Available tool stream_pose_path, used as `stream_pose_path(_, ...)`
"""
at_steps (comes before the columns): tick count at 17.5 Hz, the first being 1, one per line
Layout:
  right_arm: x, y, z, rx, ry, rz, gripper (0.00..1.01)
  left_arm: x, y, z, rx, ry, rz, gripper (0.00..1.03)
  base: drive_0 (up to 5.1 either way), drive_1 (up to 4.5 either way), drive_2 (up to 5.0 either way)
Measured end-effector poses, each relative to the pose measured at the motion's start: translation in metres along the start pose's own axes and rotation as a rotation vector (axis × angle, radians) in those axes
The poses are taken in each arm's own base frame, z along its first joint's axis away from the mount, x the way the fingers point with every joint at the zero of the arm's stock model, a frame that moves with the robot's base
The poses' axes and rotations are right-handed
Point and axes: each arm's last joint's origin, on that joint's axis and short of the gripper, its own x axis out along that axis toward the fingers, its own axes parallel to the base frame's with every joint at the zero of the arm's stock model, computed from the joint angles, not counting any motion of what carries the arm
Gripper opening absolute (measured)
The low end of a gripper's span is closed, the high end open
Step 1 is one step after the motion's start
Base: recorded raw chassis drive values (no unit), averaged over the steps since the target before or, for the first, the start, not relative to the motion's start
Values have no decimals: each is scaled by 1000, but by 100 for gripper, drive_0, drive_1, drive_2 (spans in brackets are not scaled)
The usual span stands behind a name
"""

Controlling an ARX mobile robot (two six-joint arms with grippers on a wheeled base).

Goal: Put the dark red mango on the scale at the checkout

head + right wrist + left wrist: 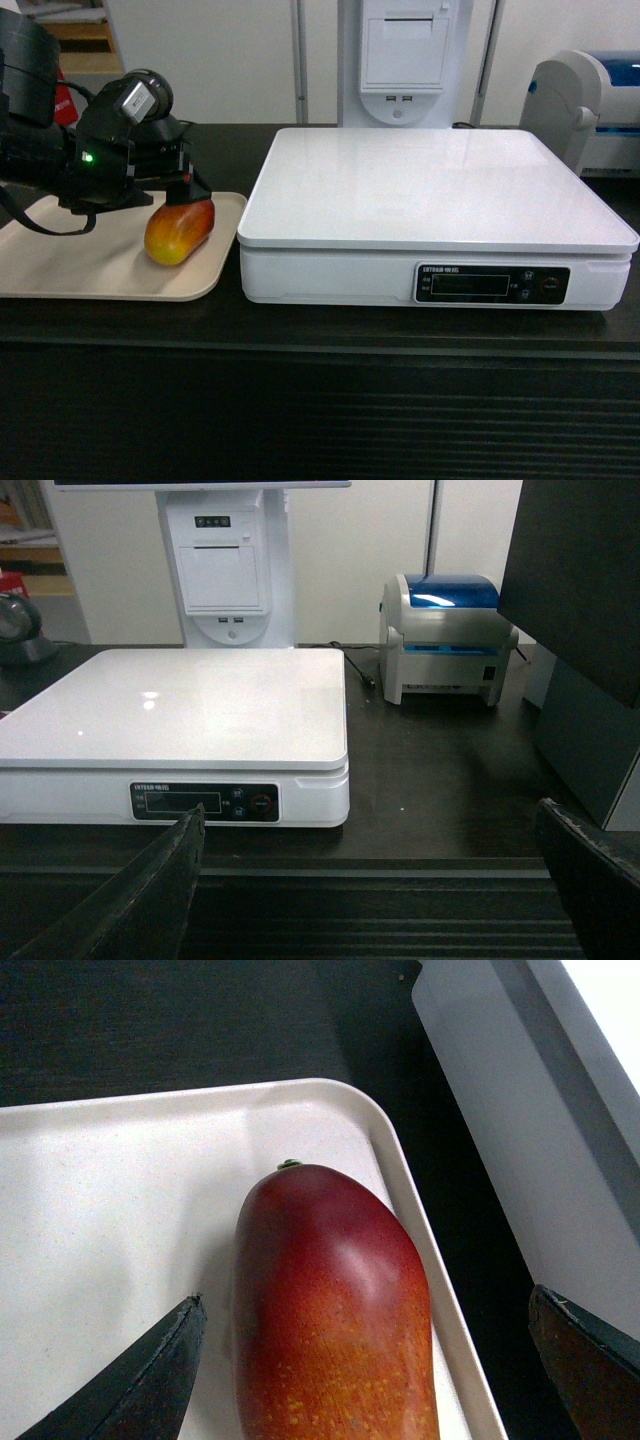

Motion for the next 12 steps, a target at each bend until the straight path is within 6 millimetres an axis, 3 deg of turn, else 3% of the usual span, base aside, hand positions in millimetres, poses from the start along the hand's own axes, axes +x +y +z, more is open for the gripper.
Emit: stream_pose_path(12,0,0,0,0,0,0,98,35,3,-17,75,148,33,98,0,0,0)
